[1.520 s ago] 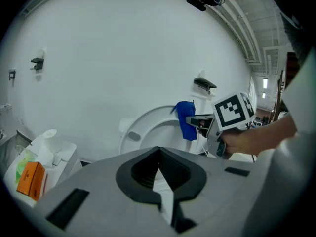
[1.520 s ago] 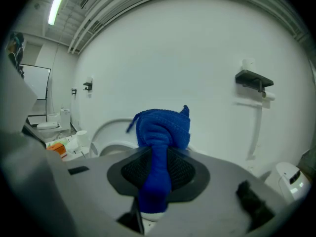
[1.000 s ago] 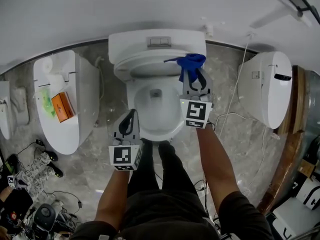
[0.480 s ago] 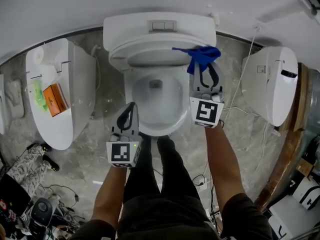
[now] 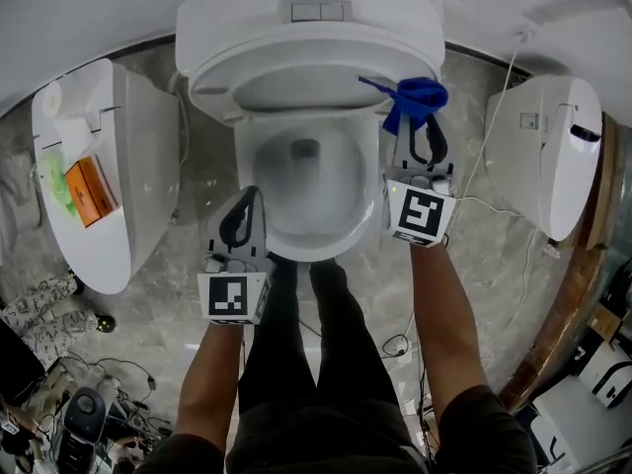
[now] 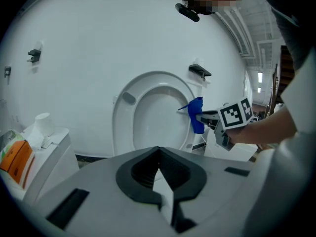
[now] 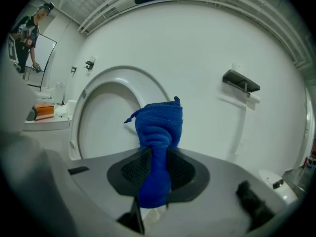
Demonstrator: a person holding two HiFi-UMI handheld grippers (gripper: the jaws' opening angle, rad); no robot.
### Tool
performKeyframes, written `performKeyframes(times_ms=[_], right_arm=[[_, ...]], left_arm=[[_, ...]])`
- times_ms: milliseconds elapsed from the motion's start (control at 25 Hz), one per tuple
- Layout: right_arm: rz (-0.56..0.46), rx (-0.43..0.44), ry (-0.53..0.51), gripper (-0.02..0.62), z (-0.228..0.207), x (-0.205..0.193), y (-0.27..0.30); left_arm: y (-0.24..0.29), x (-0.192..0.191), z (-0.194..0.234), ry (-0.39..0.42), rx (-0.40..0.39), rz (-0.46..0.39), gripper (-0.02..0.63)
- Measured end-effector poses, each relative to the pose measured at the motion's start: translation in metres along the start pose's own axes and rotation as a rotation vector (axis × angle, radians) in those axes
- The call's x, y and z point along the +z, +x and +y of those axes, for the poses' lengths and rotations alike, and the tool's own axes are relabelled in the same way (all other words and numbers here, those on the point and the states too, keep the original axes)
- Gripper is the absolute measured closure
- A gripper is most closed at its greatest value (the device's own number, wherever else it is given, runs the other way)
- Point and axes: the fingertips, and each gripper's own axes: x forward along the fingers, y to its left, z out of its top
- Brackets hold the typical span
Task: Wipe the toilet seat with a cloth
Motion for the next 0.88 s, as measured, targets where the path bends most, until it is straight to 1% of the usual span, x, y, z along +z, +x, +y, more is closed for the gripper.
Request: performKeyframes(times_ms=[200, 280, 400, 480, 560, 680, 880], right_arm=[[0.054, 0.003, 0.01, 0.508, 0.005, -0.035, 0.009], [0.081, 0.009, 0.007, 0.508, 0.01, -0.049, 0.012], [0.128, 0.011, 0.01, 0.508, 0.018, -0.07, 0.014], [0.164, 0.012, 0.015, 0.508, 0.023, -0.086, 0.015], [0.202, 0.01, 0.024, 0.508, 0.026, -0.102, 0.015], [0.249, 0.001, 0.054, 0.508, 0.03, -0.124, 0.015], [0.33, 0.016, 0.094, 0.508, 0.044, -0.157, 0.014]], left_arm=[[0.0, -0.017, -0.005, -0.011, -0.002, 0.021, 0.598], [-0.001, -0.024, -0.003, -0.031, 0.01, 0.032, 0.598], [0.002, -0.025, 0.003, -0.072, 0.032, 0.024, 0.598], [0.005, -0.025, 0.005, -0.083, 0.032, 0.019, 0.598], [0.008, -0.027, 0.004, -0.08, 0.017, 0.018, 0.598], [0.012, -0.034, 0.003, -0.052, -0.009, 0.024, 0.598], [0.01, -0.048, 0.012, -0.055, -0.002, 0.049, 0.598]])
